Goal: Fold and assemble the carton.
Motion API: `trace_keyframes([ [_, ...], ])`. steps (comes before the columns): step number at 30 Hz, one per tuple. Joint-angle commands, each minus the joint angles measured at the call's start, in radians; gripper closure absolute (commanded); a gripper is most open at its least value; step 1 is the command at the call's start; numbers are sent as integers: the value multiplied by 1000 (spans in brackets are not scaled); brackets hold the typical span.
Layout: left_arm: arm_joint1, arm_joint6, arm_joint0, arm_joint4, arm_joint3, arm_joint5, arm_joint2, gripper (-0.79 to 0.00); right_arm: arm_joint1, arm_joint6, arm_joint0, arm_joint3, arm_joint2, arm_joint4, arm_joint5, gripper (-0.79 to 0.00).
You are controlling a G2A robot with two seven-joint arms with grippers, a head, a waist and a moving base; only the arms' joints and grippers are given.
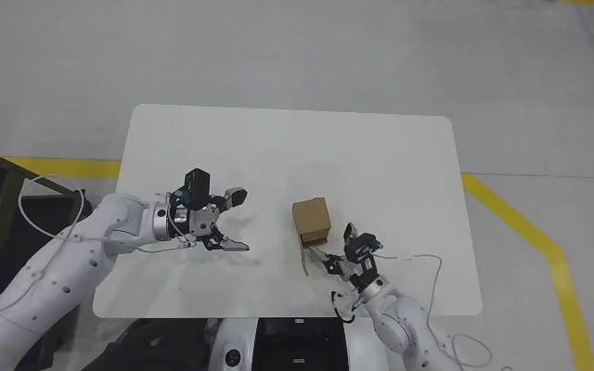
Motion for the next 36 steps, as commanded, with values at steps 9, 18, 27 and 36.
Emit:
trace_keyframes([
  [9,-2,-18,-10,-9,-2,0,9,-785,0,-31,36,78,-1,-153,65,-760],
  [18,-5,-48,-13,-23,-5,0,9,-785,-25,-60,138,183,-35,-100,62,-776],
  [27,-11,-78,-11,-42,-7,0,-5,-785,-51,-72,231,310,-88,-104,63,-711],
  [36,-19,-106,-4,-55,-11,0,-15,-785,-62,-114,266,351,-91,-103,52,-656],
])
